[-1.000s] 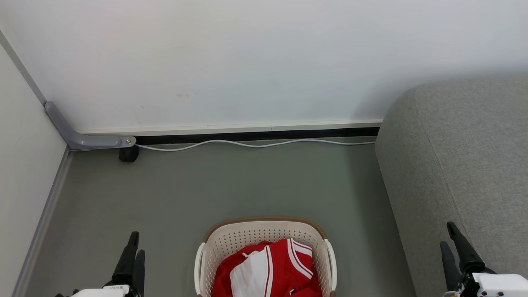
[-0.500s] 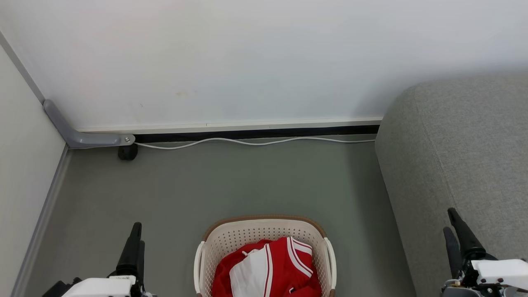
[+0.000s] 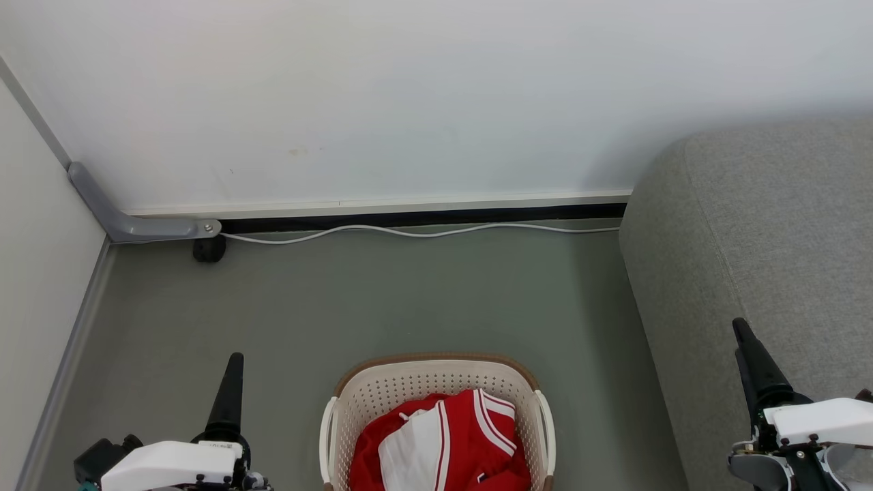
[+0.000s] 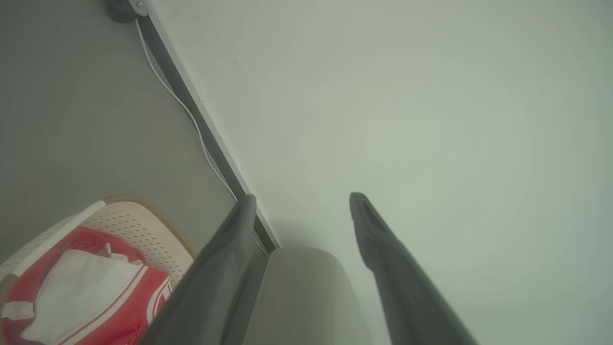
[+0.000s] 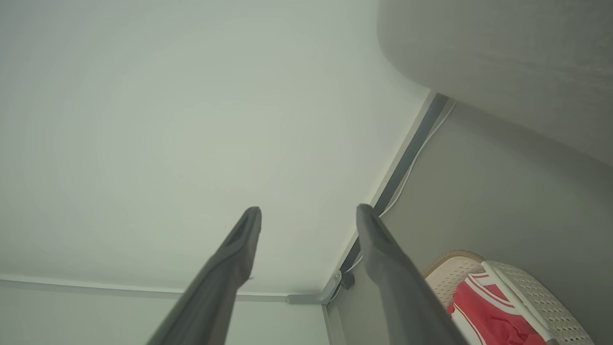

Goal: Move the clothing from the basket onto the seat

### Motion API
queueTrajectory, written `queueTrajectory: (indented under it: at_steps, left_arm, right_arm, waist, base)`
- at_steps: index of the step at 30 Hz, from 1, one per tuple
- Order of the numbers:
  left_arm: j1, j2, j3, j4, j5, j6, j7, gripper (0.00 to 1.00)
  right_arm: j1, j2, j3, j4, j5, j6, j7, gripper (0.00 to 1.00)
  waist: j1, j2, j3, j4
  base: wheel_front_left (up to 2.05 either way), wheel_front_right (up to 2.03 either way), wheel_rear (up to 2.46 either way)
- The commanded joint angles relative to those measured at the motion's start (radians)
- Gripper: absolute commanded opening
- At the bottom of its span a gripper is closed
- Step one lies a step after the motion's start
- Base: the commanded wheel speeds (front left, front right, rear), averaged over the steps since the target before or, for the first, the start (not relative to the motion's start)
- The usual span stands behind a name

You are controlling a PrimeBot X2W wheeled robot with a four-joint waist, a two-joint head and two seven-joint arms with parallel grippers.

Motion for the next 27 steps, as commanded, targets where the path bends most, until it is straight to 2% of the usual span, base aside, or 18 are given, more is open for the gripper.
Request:
queueTrajectory:
  at_steps: [1, 27]
  left_arm:
    - [-0.061, 0.012, 0.003, -0.027, 0.033, 0.003, -0.011, 1.0]
    - [-0.107, 0.02, -0.064, -0.024, 0.381, 0.071, -0.085, 1.0]
  right_arm:
    - [-0.053, -0.028, 0.014, -0.019, -0.028, 0.003, -0.017, 1.0]
    - [-0.121, -0.098, 0.099, 0.019, -0.327, 0.004, -0.091, 1.0]
  waist:
    - [-0.0002, 0.0, 0.001, 0.0]
    - [-0.0002, 0.0, 0.016, -0.01]
  base:
    - [0.0, 0.0, 0.0]
    - [0.0, 0.0, 0.0]
